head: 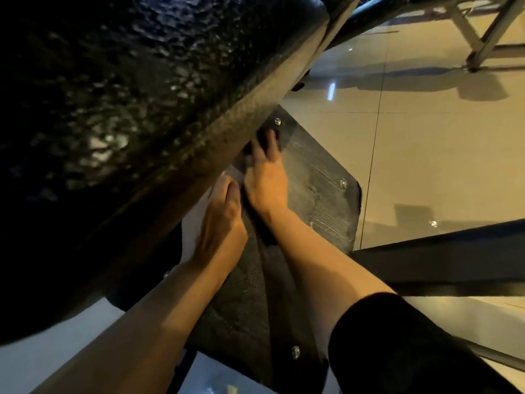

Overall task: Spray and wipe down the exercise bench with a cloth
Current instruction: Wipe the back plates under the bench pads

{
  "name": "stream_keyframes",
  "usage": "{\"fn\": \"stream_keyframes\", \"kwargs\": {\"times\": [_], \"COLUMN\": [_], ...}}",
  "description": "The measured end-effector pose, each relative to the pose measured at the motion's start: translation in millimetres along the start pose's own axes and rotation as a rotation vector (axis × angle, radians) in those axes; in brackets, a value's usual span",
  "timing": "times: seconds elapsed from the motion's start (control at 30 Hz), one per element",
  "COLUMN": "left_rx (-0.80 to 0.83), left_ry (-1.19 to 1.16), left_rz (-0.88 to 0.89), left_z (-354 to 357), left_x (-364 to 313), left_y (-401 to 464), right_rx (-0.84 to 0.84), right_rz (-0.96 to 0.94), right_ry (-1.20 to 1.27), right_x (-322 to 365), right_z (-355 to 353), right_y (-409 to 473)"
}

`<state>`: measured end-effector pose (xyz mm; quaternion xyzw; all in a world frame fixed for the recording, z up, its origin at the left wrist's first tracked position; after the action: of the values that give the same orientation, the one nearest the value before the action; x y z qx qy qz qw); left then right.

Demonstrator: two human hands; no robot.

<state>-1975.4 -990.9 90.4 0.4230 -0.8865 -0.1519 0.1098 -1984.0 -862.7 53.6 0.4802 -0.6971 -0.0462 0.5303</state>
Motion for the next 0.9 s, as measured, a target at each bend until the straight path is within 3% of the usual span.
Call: {"fn": "stream_keyframes", "kwargs": {"times": [0.07, 0.17, 0.3, 0.4, 0.47, 0.57, 0.63, 0.9], "left_rx": [-0.011, -0.020, -0.031, -0.137, -0.140, -0.064, -0.011, 0.082], "left_ry": [0.020, -0.019, -0.115, -0.163, -0.136, -0.060, -0.012, 0.068], "left_rz": [0.047, 0.077, 0.076, 0.111, 0.123, 0.133, 0.130, 0.235], "left_z": [2.7, 3.0, 2.4, -2.9, -0.2, 9.4, 16.0, 32.5], "left_x": [-6.6, -17.4, -26.2, -27.4, -29.0, -35.7, -40.5, -61.3], "left_y": [6.7, 7.9, 7.6, 10.4, 10.1, 8.3, 6.4, -14.1], "right_rx": [0.101, 0.063, -0.025, -0.097, -0.092, 0.024, 0.033, -0.053], "right_rz": [-0.149, -0.184, 0.228, 0.486, 0.393, 0.025, -0.026, 0.502], "right_ry": [0.044, 0.009, -0.075, -0.098, -0.076, -0.030, -0.018, -0.191], "right_x": [9.9, -14.4, -101.5, -129.3, -107.1, -58.3, -59.6, -145.6], "right_z": [9.3, -2.1, -32.6, -41.7, -34.3, -15.2, -12.5, -60.1], "right_y": [19.5, 23.7, -8.0, -16.3, 11.7, 50.7, 55.2, -65.1]}}
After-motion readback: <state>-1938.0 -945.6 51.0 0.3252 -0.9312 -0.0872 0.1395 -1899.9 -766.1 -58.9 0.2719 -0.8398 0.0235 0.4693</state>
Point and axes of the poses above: each hand's wrist, its own y-axis towards the middle knuckle, its own z-axis out of the palm, x = y × z, the point moved 6 cm from there along y, towards the middle knuckle, and after that the axes turned 13 degrees about -z, right-handed, at the moved point
